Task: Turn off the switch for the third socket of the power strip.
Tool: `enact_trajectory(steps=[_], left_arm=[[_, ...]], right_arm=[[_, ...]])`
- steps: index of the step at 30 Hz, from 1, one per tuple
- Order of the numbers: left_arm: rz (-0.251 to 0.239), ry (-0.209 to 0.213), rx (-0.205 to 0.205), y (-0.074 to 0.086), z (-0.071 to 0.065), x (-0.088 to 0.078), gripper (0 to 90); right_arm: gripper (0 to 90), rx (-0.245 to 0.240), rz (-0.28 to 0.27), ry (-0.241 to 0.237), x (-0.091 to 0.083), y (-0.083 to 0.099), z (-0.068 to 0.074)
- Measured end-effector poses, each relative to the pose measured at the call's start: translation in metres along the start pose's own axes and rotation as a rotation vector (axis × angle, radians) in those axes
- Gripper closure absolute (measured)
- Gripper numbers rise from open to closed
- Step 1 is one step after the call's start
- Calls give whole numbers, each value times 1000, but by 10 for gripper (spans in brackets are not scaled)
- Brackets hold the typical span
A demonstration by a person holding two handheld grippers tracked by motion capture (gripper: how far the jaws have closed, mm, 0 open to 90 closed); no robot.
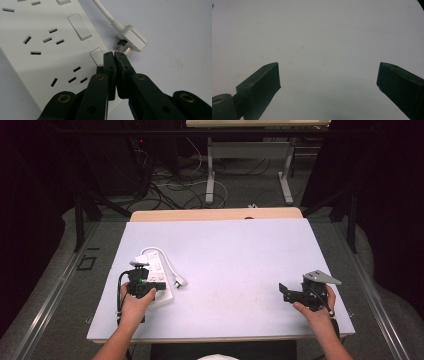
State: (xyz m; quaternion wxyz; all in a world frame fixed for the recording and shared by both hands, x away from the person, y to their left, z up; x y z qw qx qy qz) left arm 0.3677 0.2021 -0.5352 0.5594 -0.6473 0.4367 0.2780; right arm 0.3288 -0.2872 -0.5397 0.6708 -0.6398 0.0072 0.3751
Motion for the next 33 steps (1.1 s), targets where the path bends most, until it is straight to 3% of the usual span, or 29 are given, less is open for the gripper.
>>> enact_trajectory(steps=[9, 15, 21, 25, 29, 33], left_arm=[[11, 1, -2, 3, -1, 4, 895], [-6, -11, 1, 2, -2, 4, 895], [-2, 4, -7, 1, -2, 4, 898], [-20, -30, -9, 0, 1, 4, 899], [-17, -13, -13, 0, 2, 5, 900], [-21, -30, 1, 1, 2, 4, 900]], right_arm=[[41, -1, -1, -5, 1, 0, 0], [41, -9, 2, -4, 0, 0, 0], [41, -7, 4, -4, 1, 0, 0], [41, -5, 4, -5, 1, 0, 0], [41, -7, 3, -7, 1, 0, 0], [41, -6, 4, -8, 1, 1, 0]])
Point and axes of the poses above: each handheld gripper's, and its own axes: x roughly forward along the jaws, y roughly out of its underside, z roughly to its left, the point moved 2 cm from there along x, roughly forward along the jaws, and after that the axes turned 13 degrees about -y, right-handed, at the moved point
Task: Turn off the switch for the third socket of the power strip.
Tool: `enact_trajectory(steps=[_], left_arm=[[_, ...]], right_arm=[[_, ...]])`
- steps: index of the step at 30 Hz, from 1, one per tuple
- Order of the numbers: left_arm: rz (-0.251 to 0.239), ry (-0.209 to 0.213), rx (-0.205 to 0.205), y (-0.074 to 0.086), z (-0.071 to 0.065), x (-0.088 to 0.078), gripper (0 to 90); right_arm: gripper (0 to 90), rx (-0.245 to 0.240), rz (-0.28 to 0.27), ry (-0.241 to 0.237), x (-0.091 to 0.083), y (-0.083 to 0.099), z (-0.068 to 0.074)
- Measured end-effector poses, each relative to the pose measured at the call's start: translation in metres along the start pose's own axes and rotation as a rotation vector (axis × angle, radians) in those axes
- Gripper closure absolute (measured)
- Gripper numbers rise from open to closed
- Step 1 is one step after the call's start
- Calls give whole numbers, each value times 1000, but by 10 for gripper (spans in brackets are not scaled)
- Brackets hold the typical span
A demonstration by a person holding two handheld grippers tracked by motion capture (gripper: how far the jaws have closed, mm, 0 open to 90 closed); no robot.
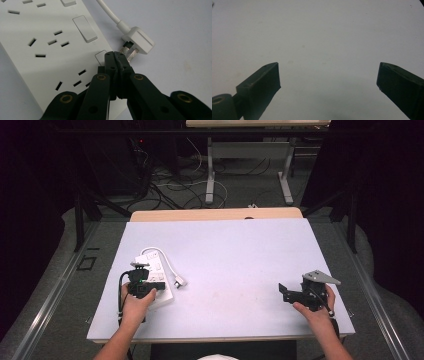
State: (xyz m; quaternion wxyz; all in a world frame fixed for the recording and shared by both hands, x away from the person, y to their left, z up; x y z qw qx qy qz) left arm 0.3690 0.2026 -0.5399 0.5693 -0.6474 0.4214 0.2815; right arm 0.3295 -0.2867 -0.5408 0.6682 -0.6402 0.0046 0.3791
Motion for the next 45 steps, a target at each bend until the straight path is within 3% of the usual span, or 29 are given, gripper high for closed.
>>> enact_trajectory(steps=[9, 12, 19, 25, 36, 45], left_arm=[[0, 10, 0, 1, -1, 1, 900], [20, 46, -11, 3, -1, 3, 900], [17, 33, 9, 4, -3, 2, 900], [10, 34, 2, 4, -2, 3, 900], [-9, 50, -9, 5, -2, 4, 896], [-11, 63, 7, 6, -3, 3, 852]], right_arm=[[41, 0, 1, 2, 0, 0, 0], [41, 0, 0, -2, 0, 0, 0], [41, -1, 1, 0, 0, 0, 0], [41, -2, 1, -1, 0, 0, 0], [41, -2, 2, -4, 1, 1, 0], [43, -2, 5, -10, 1, 1, 0]])
Point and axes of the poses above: each handheld gripper's, and its own axes: x roughly forward along the jaws, y roughly out of its underside, z roughly to its left, the point moved 2 cm from there along x, roughly forward along the jaws, and after that the axes turned 13 degrees about -y, right-handed, at the moved point
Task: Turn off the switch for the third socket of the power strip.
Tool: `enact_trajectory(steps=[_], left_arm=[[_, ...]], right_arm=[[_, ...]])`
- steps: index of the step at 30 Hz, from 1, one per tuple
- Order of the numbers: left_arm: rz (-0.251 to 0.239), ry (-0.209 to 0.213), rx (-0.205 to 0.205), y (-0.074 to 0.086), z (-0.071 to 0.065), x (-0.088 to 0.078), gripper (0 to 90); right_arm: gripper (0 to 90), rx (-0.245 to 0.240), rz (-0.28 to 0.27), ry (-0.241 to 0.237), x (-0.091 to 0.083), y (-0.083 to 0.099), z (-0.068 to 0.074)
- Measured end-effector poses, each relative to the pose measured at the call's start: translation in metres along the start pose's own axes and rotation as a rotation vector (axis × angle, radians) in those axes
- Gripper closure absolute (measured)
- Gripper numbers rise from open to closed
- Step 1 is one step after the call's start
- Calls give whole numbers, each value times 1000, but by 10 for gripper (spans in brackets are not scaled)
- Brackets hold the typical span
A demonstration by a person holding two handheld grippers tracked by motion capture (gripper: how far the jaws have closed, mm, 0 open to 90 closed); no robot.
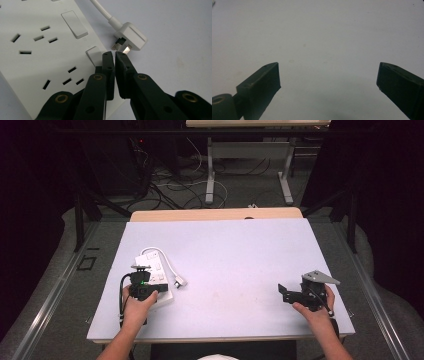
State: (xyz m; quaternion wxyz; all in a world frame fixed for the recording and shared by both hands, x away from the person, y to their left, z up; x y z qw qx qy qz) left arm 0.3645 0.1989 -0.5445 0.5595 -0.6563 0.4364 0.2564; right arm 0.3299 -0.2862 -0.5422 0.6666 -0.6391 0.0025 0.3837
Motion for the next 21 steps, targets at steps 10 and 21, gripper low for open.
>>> enact_trajectory(steps=[10, 21], left_arm=[[-9, 20, 7, 1, -2, -1, 767], [-30, 45, 24, 3, -5, -1, 647]], right_arm=[[43, -5, 8, 0, 0, 0, 0], [44, -4, 0, -2, 2, 1, 0]])
Point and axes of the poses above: each handheld gripper's, and its own axes: x roughly forward along the jaws, y roughly out of its underside, z roughly to its left, the point moved 2 cm from there along x, roughly forward along the jaws, and after that the axes turned 13 degrees about -y, right-handed, at the moved point
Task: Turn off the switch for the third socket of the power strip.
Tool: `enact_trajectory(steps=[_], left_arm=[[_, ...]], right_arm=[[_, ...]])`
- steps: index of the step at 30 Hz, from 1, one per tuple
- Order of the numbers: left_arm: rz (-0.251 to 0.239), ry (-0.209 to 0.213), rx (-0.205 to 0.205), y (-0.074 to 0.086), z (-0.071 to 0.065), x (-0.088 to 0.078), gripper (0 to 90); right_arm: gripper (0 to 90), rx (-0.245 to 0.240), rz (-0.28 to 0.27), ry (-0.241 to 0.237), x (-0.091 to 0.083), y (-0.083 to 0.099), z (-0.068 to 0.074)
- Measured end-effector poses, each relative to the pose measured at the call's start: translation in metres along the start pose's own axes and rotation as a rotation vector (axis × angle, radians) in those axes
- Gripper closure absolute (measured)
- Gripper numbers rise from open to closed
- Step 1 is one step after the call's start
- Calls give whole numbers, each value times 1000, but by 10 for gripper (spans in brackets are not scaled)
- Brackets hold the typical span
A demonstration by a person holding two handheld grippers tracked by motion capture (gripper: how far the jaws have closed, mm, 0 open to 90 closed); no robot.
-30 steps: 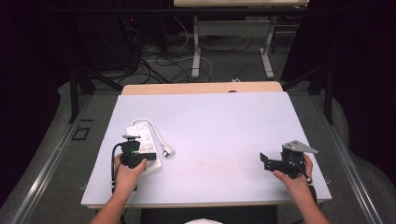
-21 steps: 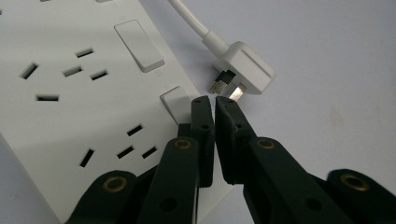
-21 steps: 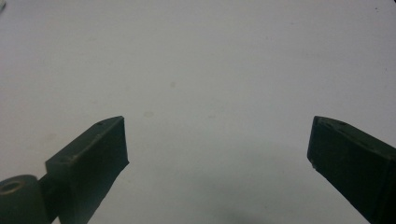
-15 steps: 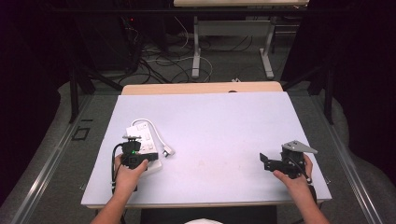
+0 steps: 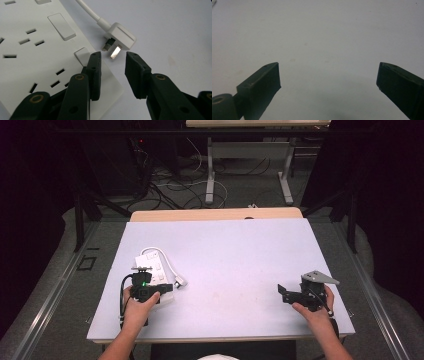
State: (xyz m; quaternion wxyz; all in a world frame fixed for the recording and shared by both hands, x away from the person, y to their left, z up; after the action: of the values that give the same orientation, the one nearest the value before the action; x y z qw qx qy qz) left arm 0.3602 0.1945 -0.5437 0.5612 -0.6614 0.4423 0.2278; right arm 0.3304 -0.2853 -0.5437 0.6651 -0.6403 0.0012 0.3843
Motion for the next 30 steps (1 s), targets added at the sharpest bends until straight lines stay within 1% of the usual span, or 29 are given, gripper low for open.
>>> enact_trajectory(steps=[3, 4, 5, 7, 9, 10, 11, 12, 13, 15, 18, 19, 22, 23, 30], left_arm=[[-2, 0, 5, 0, -1, 0, 624], [-4, 3, 5, 0, -1, -1, 613], [-24, -4, -6, 0, -2, 0, 602], [-9, 3, 12, 0, -1, -2, 574], [-20, 3, 4, 0, -1, -2, 547], [-21, 2, 10, 0, -1, -3, 537], [-34, -1, 5, 0, -2, -2, 529], [-30, 3, 10, 0, -1, -3, 518], [-38, 3, 12, 1, -1, -3, 507], [-42, 2, 16, 1, -2, -4, 488], [-62, -8, 14, 1, -4, -4, 452], [-50, -7, 28, 1, -4, -6, 446], [-71, -18, 45, 0, -5, -6, 426], [-64, -18, 53, 0, -5, -7, 419], [-95, -34, 82, 0, -7, -6, 377]], right_arm=[[44, 2, 5, -7, 0, 0, 0], [44, 2, -2, 2, 0, 0, 0], [44, 3, 4, -4, 0, 0, 0], [44, 1, 6, -6, 0, 0, -1], [44, 3, 6, -5, 0, 1, -1], [44, 8, 10, -3, 0, 0, -1], [45, 6, 7, -5, 0, 0, -1], [44, 5, 7, -3, 0, 0, -1], [45, 3, 1, 1, 1, 0, 0], [45, 12, 8, -7, 1, 0, 1], [45, 6, 12, -9, 1, 0, 1], [45, 7, 12, -9, 1, 0, 1], [45, 5, 2, 0, 1, 0, 0], [45, 5, 8, -2, 0, 0, 0], [45, -1, 3, 3, 1, 0, 0]])
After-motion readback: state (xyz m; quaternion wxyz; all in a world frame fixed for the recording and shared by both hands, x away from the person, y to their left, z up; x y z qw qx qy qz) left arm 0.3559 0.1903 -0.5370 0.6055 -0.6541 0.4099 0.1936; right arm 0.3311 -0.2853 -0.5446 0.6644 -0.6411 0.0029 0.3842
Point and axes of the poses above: each handheld gripper's, and its own axes: x roughly forward along the jaws, y roughly out of its underside, z roughly to its left, the point moved 2 cm from there along x, roughly forward along the jaws, and after that the axes turned 13 degrees about -y, right-handed, at the moved point
